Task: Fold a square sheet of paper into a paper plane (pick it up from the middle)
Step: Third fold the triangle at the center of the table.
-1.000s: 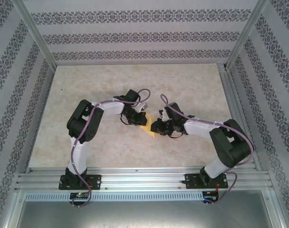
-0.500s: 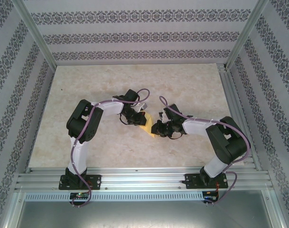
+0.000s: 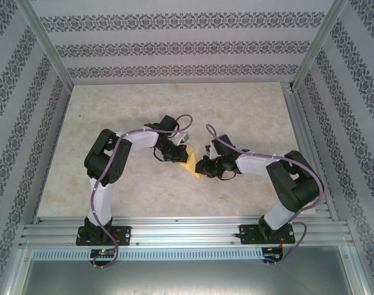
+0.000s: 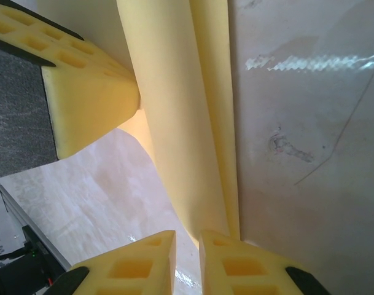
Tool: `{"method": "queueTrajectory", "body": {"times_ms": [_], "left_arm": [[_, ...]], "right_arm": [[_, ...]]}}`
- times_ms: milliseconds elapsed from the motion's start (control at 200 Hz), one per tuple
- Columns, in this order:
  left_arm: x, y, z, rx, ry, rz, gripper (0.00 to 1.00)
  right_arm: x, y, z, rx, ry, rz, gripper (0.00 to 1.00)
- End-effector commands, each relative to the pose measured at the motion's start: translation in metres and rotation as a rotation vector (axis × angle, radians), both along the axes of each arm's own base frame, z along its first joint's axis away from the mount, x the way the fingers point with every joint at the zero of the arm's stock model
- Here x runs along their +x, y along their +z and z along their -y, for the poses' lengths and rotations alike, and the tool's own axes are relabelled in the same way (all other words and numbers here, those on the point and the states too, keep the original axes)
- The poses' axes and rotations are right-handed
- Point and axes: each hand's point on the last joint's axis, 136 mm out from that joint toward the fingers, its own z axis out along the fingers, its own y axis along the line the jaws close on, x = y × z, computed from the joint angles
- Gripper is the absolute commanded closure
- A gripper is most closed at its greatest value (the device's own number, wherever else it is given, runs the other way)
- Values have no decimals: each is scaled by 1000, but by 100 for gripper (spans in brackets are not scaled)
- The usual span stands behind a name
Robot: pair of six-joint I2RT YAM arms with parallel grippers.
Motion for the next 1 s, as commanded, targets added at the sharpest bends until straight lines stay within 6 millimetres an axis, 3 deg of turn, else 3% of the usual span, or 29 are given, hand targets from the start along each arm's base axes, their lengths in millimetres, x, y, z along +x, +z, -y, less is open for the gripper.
{"method": "queueTrajectory", "body": {"times_ms": [0,540,834,999], "left_arm": [[0,1,-9,15,-8,15,100],[2,-9,-9,32,-6,5,99],[2,-20,-12,51,1,-10,99],[0,-27,-14,70,-5,-22,99]], "right_arm": [[-3,-2,-5,7,36,0,82],[-6,-13,-1,-41,42,-21,82],[-17,-36,13,-121,31,-79,82],[-16,-38,14,-130,26,-83,82]]}}
